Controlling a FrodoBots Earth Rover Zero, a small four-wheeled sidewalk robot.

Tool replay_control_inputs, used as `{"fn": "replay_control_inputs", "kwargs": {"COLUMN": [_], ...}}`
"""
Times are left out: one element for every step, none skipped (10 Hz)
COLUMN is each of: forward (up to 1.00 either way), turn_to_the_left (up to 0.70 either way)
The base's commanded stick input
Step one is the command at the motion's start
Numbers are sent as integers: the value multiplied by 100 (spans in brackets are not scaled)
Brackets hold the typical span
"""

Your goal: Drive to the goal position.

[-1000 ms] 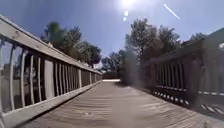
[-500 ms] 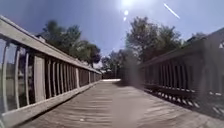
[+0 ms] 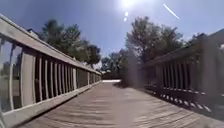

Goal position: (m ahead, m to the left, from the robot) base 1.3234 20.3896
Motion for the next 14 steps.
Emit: {"fn": "replay_control_inputs", "kwargs": {"forward": [45,45,45,45,45,45,45,45,45,45,45,45,45,45], "turn_to_the_left": [0,0,0,0,0,0,0,0,0,0,0,0,0,0]}}
